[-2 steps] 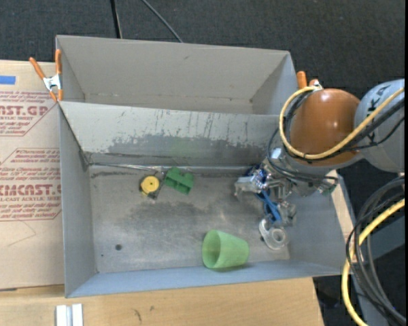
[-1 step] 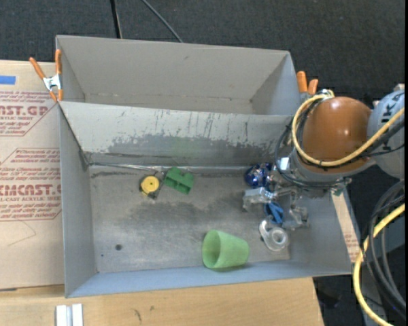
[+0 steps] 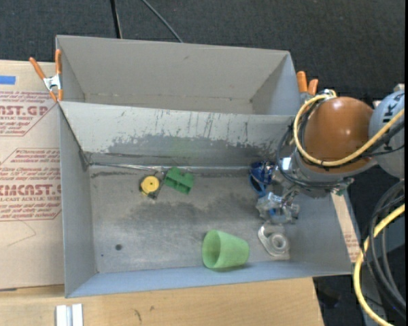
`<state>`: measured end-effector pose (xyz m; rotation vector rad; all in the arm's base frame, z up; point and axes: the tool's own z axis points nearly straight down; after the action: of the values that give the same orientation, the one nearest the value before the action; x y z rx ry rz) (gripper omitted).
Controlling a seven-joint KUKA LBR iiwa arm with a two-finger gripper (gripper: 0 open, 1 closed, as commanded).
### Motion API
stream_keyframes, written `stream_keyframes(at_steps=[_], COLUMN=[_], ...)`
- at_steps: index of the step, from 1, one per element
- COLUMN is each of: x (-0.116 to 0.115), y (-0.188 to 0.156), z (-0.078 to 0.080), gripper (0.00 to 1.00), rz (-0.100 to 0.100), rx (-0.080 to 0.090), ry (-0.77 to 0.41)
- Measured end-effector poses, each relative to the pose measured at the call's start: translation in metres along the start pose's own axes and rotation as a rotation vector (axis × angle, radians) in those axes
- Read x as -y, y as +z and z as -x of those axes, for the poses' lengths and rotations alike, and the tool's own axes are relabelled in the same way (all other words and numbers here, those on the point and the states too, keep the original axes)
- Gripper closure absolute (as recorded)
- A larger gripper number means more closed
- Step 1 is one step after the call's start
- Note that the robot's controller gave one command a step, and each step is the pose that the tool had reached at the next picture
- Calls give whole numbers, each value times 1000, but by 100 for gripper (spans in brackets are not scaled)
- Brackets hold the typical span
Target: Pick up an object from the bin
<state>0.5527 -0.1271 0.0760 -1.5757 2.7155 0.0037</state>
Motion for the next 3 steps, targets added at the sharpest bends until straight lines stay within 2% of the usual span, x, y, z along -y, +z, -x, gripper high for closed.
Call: stream_keyframes(at_steps=[1, 2, 3], x=[-13, -14, 21], y=[-50, -48, -2], z=[-6, -7, 22], gripper=[100, 0, 0], rz=[-4, -1, 4], rx=[1, 0, 13], ry=[71, 71, -237])
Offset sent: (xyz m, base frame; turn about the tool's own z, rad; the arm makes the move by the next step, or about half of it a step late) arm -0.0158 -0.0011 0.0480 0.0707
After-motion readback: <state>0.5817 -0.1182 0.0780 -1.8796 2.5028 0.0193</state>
